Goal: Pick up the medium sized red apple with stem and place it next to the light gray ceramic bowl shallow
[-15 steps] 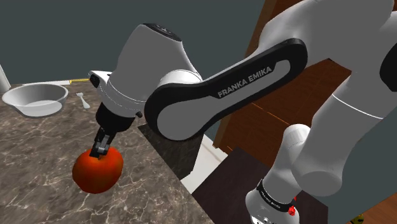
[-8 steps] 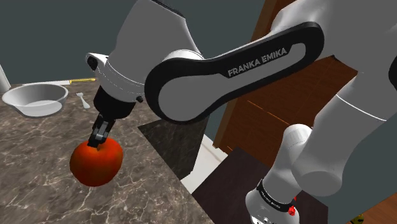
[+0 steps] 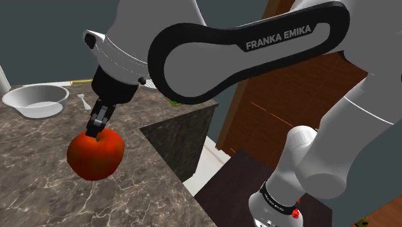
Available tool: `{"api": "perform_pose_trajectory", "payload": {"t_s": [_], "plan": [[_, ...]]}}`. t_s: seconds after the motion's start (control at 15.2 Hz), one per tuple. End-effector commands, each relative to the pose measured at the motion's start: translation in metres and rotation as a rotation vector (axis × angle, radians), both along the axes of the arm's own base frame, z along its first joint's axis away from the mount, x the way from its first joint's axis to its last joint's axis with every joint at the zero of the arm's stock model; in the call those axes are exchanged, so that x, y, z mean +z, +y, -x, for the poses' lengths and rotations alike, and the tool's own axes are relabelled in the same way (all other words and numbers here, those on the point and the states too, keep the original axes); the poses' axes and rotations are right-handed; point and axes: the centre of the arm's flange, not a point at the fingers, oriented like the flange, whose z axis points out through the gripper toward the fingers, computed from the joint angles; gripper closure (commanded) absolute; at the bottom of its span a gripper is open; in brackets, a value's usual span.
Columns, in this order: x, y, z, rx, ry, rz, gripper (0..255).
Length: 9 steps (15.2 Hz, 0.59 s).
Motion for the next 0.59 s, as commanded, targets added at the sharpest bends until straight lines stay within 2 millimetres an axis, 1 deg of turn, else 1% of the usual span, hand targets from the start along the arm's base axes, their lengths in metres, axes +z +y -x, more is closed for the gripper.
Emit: {"api": "perform_pose_trajectory", "payload": {"t_s": [0.0,0.53], "plan": [[0.012,0.000,-0.001,0.000,0.000,0.000,255],[0.054,0.000,-0.001,0.000,0.000,0.000,255]]}}
